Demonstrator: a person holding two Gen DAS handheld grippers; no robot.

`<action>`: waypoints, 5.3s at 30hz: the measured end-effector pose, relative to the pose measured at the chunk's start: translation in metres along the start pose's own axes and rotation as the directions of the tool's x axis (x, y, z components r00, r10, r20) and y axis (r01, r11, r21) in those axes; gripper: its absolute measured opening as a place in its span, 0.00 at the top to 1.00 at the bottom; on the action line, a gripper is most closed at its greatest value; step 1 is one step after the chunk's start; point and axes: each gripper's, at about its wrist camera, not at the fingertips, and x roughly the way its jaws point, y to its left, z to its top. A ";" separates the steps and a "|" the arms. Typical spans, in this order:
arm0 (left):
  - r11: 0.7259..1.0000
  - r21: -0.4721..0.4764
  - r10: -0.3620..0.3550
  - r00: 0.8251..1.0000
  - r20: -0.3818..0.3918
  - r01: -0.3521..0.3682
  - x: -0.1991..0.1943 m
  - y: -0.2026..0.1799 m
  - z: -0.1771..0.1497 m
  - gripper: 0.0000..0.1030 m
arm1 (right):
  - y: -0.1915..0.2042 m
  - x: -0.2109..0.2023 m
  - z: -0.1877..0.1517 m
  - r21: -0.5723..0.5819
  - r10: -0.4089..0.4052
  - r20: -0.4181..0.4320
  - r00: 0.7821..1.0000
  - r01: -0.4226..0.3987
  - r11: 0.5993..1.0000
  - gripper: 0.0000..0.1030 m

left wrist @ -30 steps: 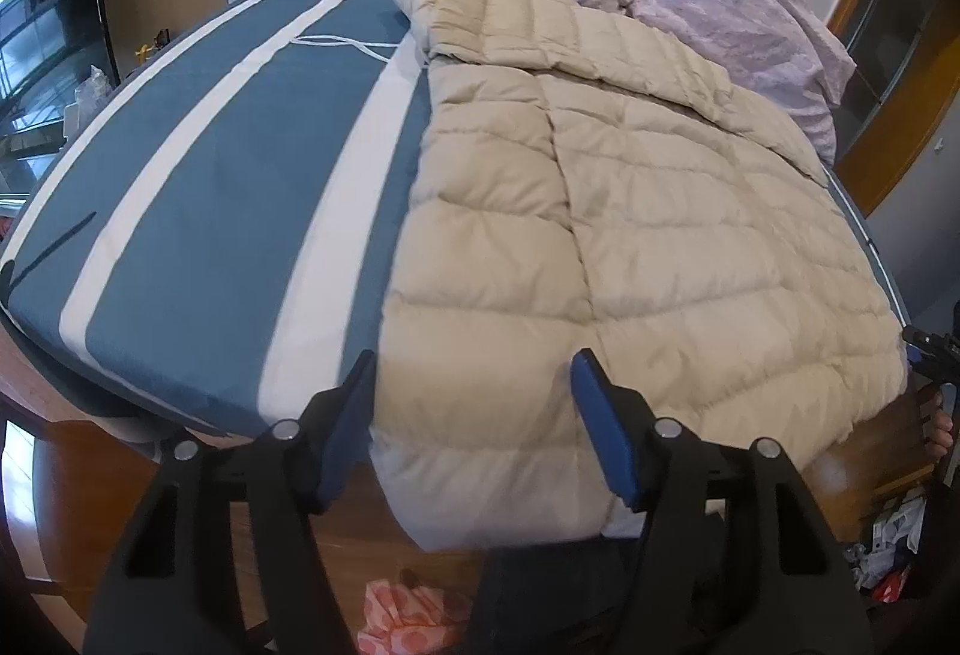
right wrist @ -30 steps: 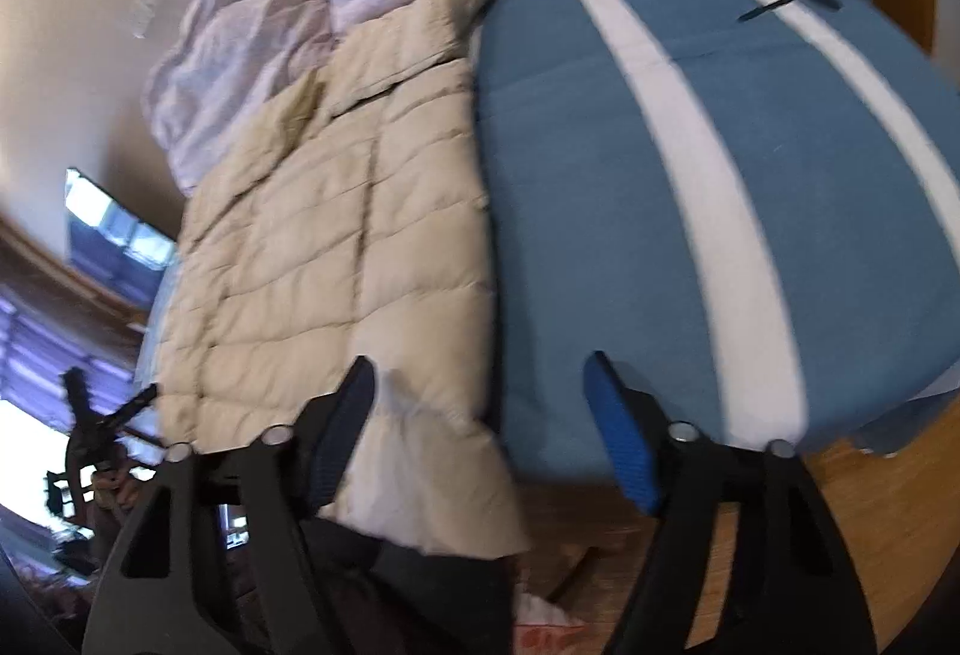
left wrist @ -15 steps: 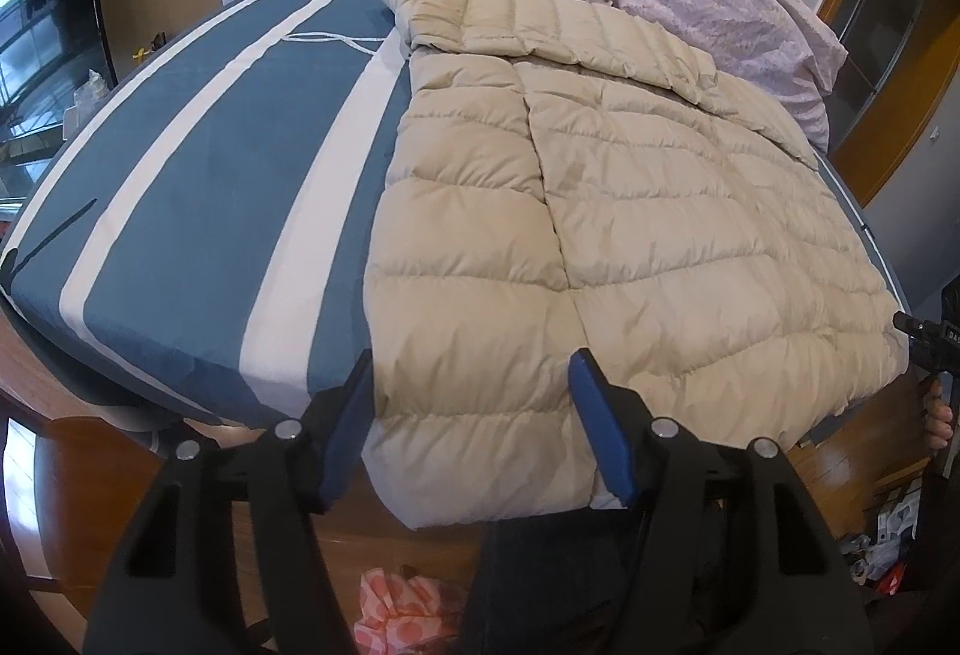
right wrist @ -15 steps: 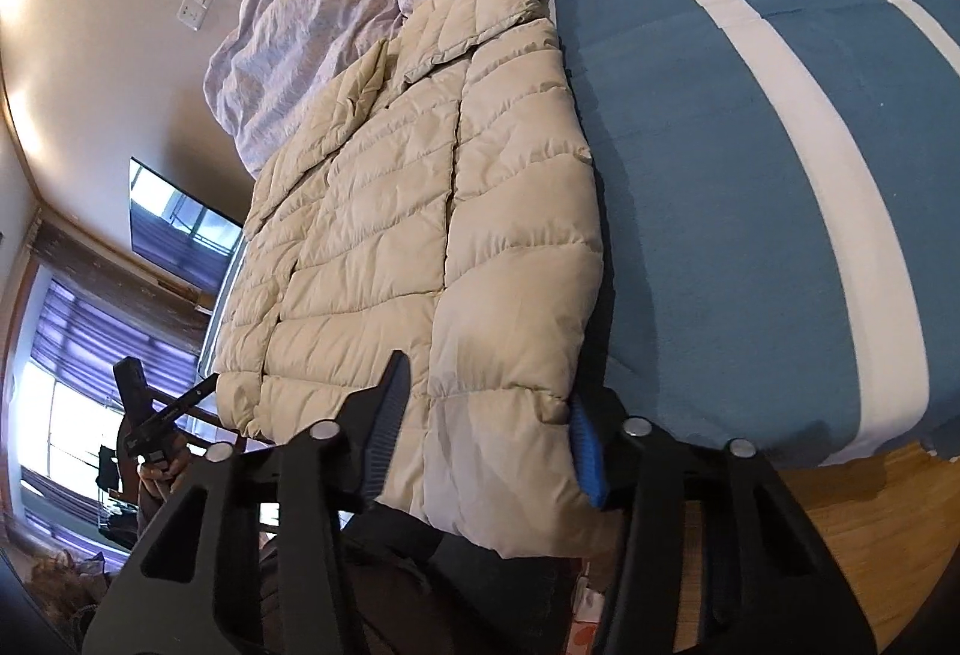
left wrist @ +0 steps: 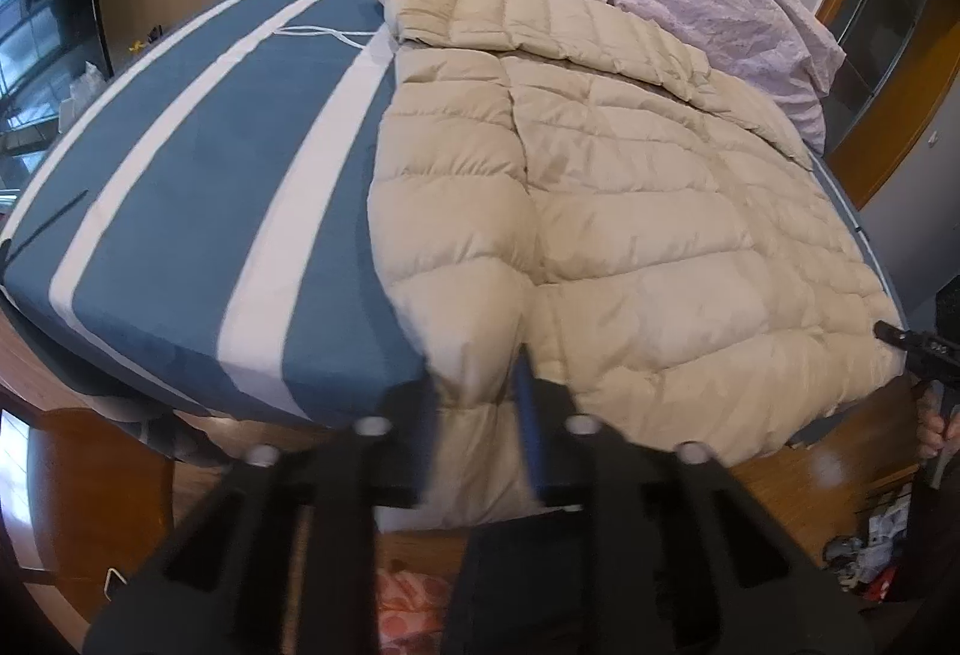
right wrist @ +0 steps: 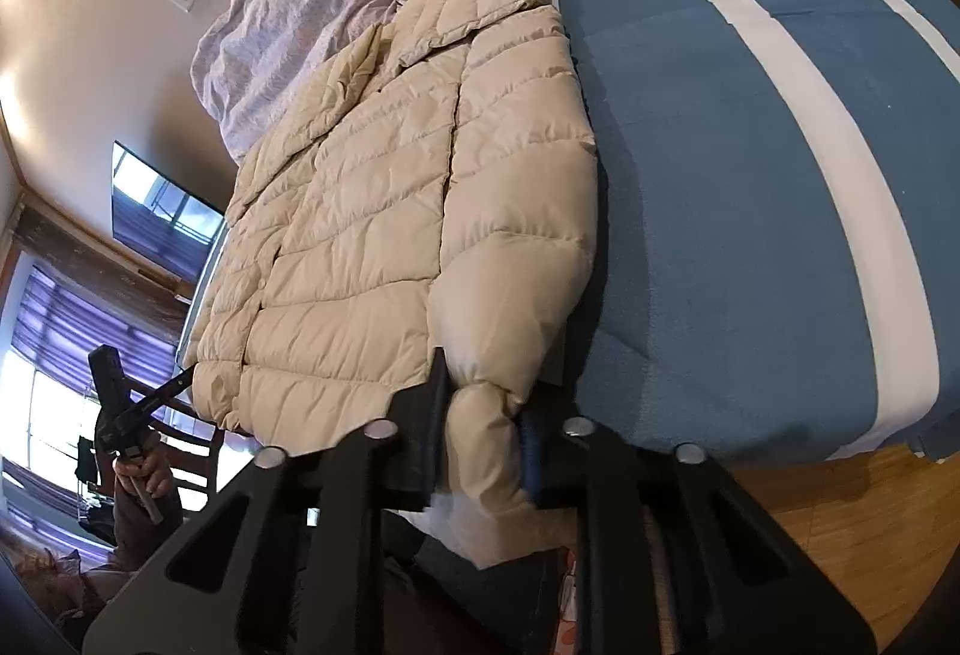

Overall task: Fold large clothes
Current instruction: 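Close both tools on the jacket hem side by side, then lift the hem with both tools and fold it toward the collar, then lower the folded hem onto the jacket and open both tools, then close both tools side by side on the folded jacket edge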

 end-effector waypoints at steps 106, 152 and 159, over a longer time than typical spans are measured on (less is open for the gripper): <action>0.898 -0.048 0.440 0.886 0.147 -0.438 0.198 -0.018 0.345 0.16 | 0.073 0.188 0.325 -0.086 -0.546 0.358 0.758 0.609 0.789 0.29; 0.941 -0.135 0.321 0.946 0.050 -0.312 0.239 0.022 0.345 0.02 | 0.037 0.214 0.331 -0.063 -0.550 0.251 0.797 0.580 0.812 0.11; 0.942 -0.140 0.315 0.948 0.042 -0.306 0.242 0.027 0.345 0.02 | 0.028 0.220 0.336 -0.055 -0.549 0.232 0.803 0.574 0.817 0.09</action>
